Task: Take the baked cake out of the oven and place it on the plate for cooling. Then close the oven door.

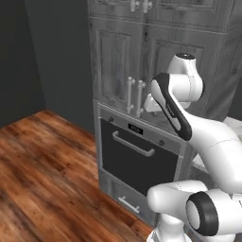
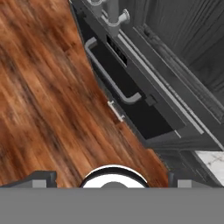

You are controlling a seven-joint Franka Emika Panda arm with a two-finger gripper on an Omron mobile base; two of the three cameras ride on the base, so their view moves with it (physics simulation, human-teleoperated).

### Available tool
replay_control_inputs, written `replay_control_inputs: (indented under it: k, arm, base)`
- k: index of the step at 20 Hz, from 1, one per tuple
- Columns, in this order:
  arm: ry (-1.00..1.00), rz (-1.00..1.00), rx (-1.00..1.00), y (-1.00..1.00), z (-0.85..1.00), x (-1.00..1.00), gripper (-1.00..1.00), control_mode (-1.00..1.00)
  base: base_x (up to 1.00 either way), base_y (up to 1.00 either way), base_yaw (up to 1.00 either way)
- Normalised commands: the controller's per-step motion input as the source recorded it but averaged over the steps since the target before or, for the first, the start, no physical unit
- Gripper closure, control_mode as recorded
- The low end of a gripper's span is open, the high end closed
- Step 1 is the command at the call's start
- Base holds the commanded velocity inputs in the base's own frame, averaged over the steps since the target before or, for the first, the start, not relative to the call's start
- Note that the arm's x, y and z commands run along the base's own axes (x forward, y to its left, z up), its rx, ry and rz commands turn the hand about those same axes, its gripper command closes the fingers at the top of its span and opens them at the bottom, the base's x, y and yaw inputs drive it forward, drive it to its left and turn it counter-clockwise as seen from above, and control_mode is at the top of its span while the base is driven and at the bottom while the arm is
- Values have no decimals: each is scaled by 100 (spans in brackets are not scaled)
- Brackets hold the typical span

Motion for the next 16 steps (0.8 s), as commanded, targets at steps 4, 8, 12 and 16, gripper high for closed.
replay_control_inputs:
  k: [4,8,12,16]
  arm:
    - [0,0,0,0,0,0,-100,100]
    - [0,0,0,0,0,0,-100,100]
    - [0,0,0,0,0,0,-100,100]
    - [0,0,0,0,0,0,-100,100]
  base:
    - [0,-66,25]
    - [0,-55,20]
    - [-1,-54,18]
    - [-21,-55,18]
